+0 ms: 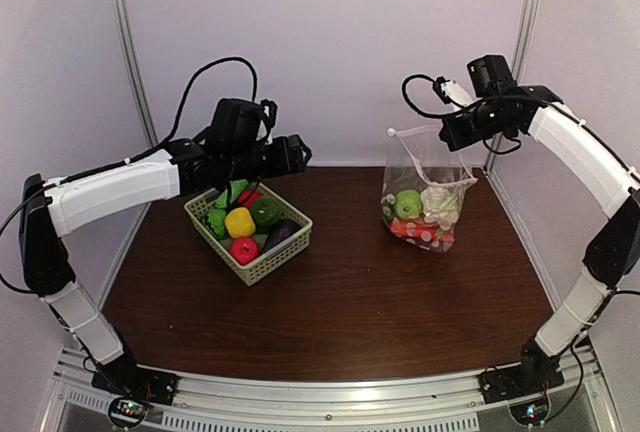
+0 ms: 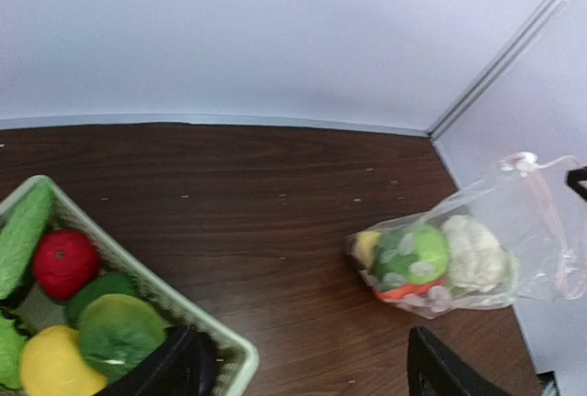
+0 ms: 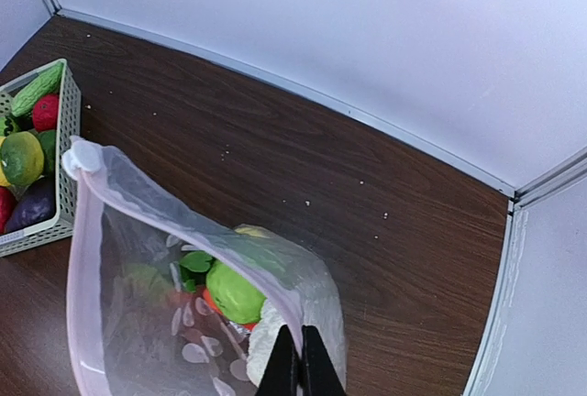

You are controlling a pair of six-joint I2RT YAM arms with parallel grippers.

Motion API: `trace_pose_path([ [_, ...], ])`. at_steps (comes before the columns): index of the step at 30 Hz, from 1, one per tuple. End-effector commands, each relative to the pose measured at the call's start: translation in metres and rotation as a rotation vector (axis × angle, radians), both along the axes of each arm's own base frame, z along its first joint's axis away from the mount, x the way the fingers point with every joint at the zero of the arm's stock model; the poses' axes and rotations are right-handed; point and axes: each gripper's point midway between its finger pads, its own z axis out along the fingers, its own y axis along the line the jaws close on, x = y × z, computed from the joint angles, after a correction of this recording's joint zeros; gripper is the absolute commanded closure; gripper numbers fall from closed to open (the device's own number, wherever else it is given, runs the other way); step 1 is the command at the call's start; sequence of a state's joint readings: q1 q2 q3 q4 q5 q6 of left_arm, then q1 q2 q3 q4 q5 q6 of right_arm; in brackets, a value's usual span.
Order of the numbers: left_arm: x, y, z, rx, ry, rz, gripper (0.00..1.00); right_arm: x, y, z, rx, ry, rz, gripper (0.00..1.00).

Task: Place the food in the zip-top bag and seal the zipper
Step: Pass from the left arm to the right, then pick up the fake fruit from the bin.

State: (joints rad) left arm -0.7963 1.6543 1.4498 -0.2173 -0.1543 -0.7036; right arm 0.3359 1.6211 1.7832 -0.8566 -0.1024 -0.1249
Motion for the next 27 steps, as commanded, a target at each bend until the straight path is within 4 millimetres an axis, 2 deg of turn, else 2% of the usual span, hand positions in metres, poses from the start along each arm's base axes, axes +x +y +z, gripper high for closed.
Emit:
trace_pose_path([
  [1,-0.006,0.062,-0.075,0.359,0.117,0.121,0.19,-0.009,0.023,-0.005,0.092,0.029,0.084,1.0],
  [5,0.003,0.078,-0.098,0.41,0.169,0.099,0.16,-0.023,0.05,-0.023,0.15,0.095,0.194,1.0],
  [9,0.015,0.079,-0.111,0.445,0.193,0.06,0.11,-0.031,0.065,-0.025,0.15,0.101,0.241,1.0],
  [10,0.019,0.081,-0.114,0.459,0.197,0.067,0.04,-0.033,0.068,-0.024,0.149,0.1,0.25,1.0],
  [14,0.033,0.081,-0.129,0.463,0.233,0.07,0.02,-0.041,0.077,-0.025,0.149,0.103,0.286,1.0],
  [20,0.048,0.085,-0.15,0.477,0.28,0.097,0.05,-0.046,0.078,-0.027,0.144,0.105,0.298,1.0],
  [27,0.055,0.087,-0.169,0.483,0.321,0.091,0.19,-0.048,0.078,-0.03,0.144,0.109,0.3,1.0],
])
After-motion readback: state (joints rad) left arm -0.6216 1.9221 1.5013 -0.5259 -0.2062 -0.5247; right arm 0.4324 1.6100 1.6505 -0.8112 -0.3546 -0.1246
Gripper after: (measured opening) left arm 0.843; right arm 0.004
